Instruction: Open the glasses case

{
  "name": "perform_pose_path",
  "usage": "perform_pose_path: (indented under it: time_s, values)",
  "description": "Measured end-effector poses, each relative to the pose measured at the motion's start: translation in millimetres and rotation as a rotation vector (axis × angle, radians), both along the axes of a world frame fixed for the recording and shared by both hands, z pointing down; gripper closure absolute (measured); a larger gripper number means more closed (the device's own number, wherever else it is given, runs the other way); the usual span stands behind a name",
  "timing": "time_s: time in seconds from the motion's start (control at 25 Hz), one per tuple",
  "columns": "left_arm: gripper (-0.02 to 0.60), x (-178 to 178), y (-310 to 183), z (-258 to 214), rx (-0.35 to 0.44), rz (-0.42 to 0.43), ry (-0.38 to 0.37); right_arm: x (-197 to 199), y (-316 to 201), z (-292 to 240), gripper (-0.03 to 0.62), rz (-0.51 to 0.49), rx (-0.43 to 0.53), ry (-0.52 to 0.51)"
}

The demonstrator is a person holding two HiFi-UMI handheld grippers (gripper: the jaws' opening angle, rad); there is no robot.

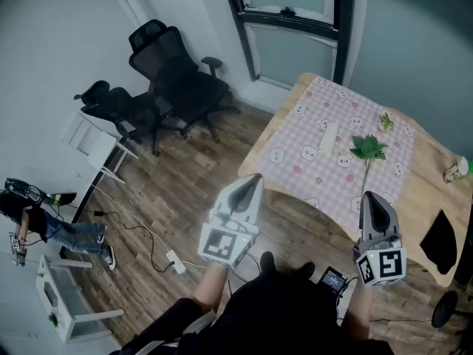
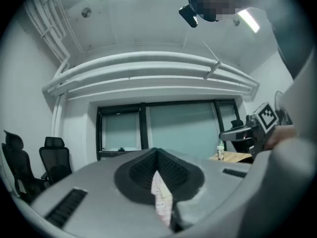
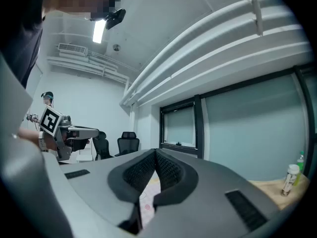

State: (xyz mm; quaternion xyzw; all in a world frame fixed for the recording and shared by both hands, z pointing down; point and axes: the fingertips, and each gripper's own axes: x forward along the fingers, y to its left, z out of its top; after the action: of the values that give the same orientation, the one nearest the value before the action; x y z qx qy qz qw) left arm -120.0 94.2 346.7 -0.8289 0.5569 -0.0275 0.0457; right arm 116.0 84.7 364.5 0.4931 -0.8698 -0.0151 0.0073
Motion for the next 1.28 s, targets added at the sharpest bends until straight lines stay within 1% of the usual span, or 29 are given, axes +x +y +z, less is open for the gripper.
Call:
perform_pose_path:
  time_s: [0.2,0.36,0.52,0.64,0.68,0.76,0.88,1.0,1.08,1.16,1.28]
  values:
    - [0.583,2,-2,2,-0.001,0.008,-0.004,3,-1,-1,0.577,0.01,-0.003,0.001]
    - [0.583,-7,0,13,-0.043,-0.012,-0.04,1,1,0,0.577,0.009,-0.001,0.001]
    - [0.583,-1,0,6,-0.029,-0.009,-0.005,1,4,3,0.577,-0.009,-0.011,0.001]
    - [0.583,-2,-2,5,0.003,-0.02,-0.015,1,0,15,0.577,-0.037,-0.046,0.053]
    - [0.583,-3,-2,6,0.006,-0.031,-0.017,4,-1,18,0.577,-0.033,-0.048,0.055]
    - [0.583,-1,-3,1,0.005,-0.055,-0.006,15,-6,20,0.577,-0.018,-0.048,0.03]
    - [0.583,6,-7,-7,0.009,-0.078,-0.01,35,-15,25,0.577,0.005,-0.052,-0.002]
    - [0.583,9,-15,-9,0.02,-0.089,-0.023,46,-27,33,0.577,0.009,-0.063,-0.026]
    - [0.583,11,-22,-4,0.01,-0.09,-0.02,51,-36,39,0.577,0.017,-0.077,-0.022]
    - [0.583,13,-39,3,-0.003,-0.083,-0.019,54,-50,43,0.577,0.041,-0.078,-0.003]
    - [0.583,14,-74,10,-0.028,-0.051,0.008,54,-76,44,0.577,0.098,-0.061,0.023]
